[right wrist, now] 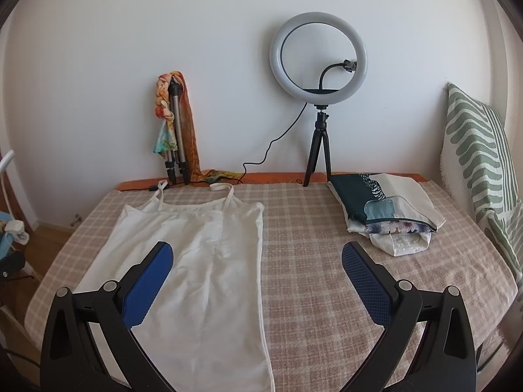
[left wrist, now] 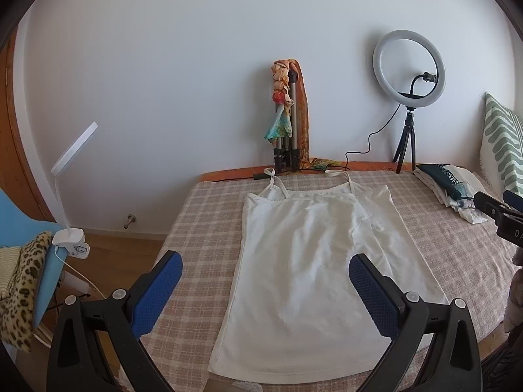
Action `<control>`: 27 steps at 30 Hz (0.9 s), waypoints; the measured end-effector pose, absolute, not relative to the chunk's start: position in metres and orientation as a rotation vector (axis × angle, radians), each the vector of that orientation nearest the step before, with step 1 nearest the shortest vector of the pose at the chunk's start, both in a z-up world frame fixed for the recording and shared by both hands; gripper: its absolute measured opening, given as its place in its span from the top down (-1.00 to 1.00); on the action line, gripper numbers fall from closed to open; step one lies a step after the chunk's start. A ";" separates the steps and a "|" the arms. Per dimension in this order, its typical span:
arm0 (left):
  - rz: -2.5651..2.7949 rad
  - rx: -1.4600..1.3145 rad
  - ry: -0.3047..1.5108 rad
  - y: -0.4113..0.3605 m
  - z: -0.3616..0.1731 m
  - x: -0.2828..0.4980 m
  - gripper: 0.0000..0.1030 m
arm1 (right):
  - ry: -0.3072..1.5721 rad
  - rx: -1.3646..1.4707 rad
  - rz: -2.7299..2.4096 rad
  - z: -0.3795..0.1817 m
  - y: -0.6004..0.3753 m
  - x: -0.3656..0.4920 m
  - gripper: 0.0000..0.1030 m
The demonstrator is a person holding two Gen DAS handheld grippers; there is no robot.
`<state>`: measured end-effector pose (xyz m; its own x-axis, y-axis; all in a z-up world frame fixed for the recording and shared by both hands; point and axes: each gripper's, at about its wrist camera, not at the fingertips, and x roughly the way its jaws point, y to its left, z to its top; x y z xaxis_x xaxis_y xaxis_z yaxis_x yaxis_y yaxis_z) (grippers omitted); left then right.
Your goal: Fold small clothes
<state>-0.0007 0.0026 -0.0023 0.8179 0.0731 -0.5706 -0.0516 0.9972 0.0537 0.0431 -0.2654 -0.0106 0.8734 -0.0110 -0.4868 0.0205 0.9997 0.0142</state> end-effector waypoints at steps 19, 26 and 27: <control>0.127 -0.018 0.666 0.049 -0.032 -0.011 -0.94 | 0.512 -0.009 0.103 -0.015 -0.223 0.055 -0.99; 0.073 -0.097 0.688 0.072 -0.056 -0.021 -0.54 | 0.611 0.040 0.274 -0.015 -0.201 0.086 -0.98; 0.071 -0.110 0.704 0.076 -0.060 -0.021 -0.45 | 0.615 0.031 0.290 -0.013 -0.195 0.092 -0.90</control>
